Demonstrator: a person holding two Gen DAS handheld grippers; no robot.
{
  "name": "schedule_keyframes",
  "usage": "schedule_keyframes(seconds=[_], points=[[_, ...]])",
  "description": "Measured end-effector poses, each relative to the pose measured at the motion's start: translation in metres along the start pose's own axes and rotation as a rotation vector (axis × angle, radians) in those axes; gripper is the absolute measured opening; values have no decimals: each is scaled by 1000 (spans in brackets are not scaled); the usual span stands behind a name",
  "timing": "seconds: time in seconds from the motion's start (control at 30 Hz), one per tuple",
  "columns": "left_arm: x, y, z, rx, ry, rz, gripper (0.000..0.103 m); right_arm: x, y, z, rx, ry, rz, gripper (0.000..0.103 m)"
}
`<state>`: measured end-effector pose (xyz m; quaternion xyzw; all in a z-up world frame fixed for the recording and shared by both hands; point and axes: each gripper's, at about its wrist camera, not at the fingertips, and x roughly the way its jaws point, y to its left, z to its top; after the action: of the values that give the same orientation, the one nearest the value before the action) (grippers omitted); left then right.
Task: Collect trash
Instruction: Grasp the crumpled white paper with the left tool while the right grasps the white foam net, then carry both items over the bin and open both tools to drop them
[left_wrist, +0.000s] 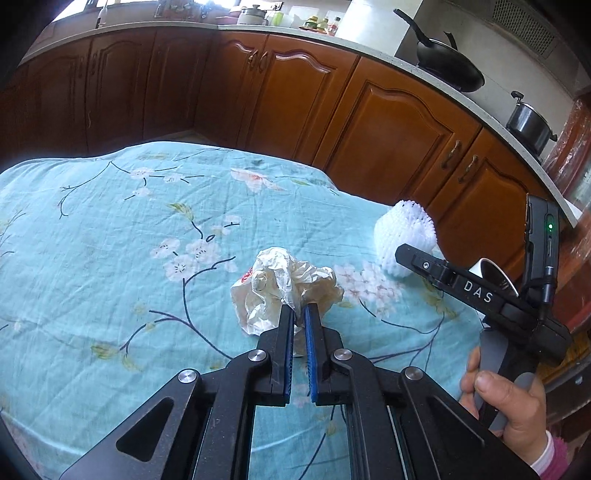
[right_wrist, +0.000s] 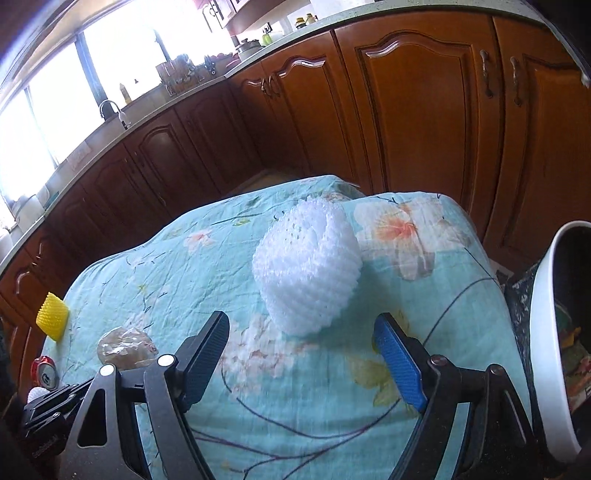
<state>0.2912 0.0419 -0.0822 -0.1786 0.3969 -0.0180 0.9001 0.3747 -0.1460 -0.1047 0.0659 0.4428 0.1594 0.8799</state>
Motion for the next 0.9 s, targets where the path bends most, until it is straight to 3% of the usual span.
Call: schedule_keyframes(seconds=[0.07,0.13,0.2,0.63,0.9], points=[[7,1,1,-1,6,-1,5,9,-1,5,1,9,-17,69],[11,1,2,1,5,-1,5,13,-2,6,11,22,-22,40],[12,-1,2,7,3,-1,5,8,-3,5,13,10,-25,25],[-7,-13,-2,47,0,-50,5,-68,1,-47,32,13,117,21],[-21,-44,-26,109,26,-101,5,-102,-13,-77,50,-9,94,21]])
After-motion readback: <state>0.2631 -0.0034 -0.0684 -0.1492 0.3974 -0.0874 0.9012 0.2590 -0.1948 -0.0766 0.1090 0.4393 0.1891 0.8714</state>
